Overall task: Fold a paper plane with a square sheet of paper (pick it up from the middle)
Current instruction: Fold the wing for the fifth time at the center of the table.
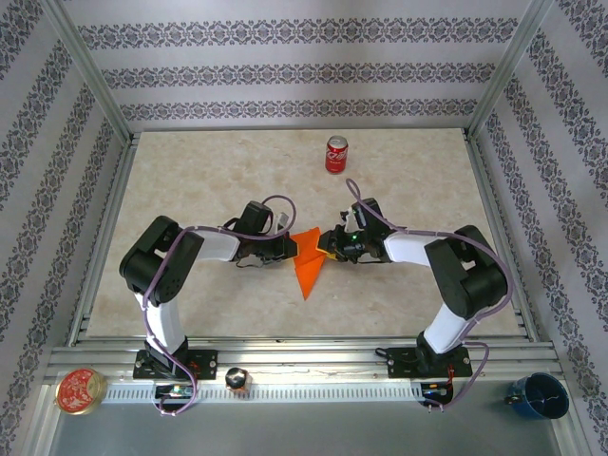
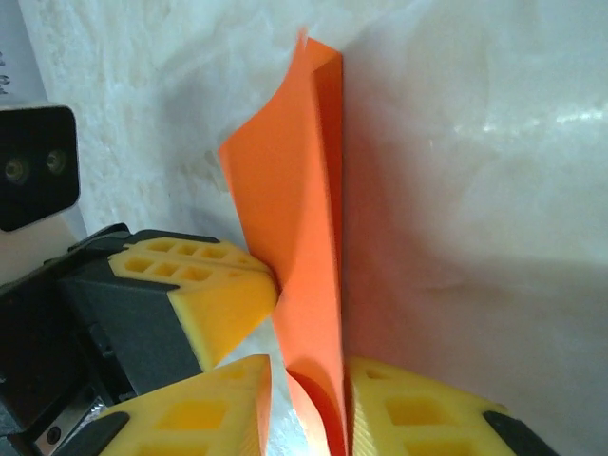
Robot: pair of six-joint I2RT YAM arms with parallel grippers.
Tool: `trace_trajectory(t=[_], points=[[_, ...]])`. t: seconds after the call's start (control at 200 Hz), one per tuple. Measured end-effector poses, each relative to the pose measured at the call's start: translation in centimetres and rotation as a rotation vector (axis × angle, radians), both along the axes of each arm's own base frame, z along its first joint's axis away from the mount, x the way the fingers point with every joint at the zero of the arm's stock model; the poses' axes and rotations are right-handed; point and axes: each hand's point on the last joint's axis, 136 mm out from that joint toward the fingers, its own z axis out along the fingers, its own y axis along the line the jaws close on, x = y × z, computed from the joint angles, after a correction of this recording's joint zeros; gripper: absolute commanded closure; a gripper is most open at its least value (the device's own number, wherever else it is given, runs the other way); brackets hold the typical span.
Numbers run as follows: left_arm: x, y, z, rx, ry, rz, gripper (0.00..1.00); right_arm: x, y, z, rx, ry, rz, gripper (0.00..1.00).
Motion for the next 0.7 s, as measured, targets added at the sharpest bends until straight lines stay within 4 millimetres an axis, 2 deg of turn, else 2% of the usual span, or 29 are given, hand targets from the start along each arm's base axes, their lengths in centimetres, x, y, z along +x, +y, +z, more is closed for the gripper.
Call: trace_trajectory(t=[0.075, 0.225, 0.55, 0.704], points=[[0.1, -0.1, 0.0, 0.007, -0.004, -0.021, 1.00, 0.1, 0.0, -0.1, 0.006, -0.005, 0.023, 0.78], [0.2, -0.4, -0.2, 0.016, -0.008, -0.056, 1.00, 0.2, 0.1, -0.3, 0.017, -0.015, 0.070, 0.76], [0.1, -0.5, -0.2, 0.021, -0.012, -0.079, 1.00, 1.6, 0.2, 0.7, 0.029, -0.065, 0.150, 0.78], [0.1, -0.5, -0.2, 0.022, -0.011, -0.079, 1.00, 1.8, 0.4, -0.1, 0.025, -0.047, 0.183, 0.82]])
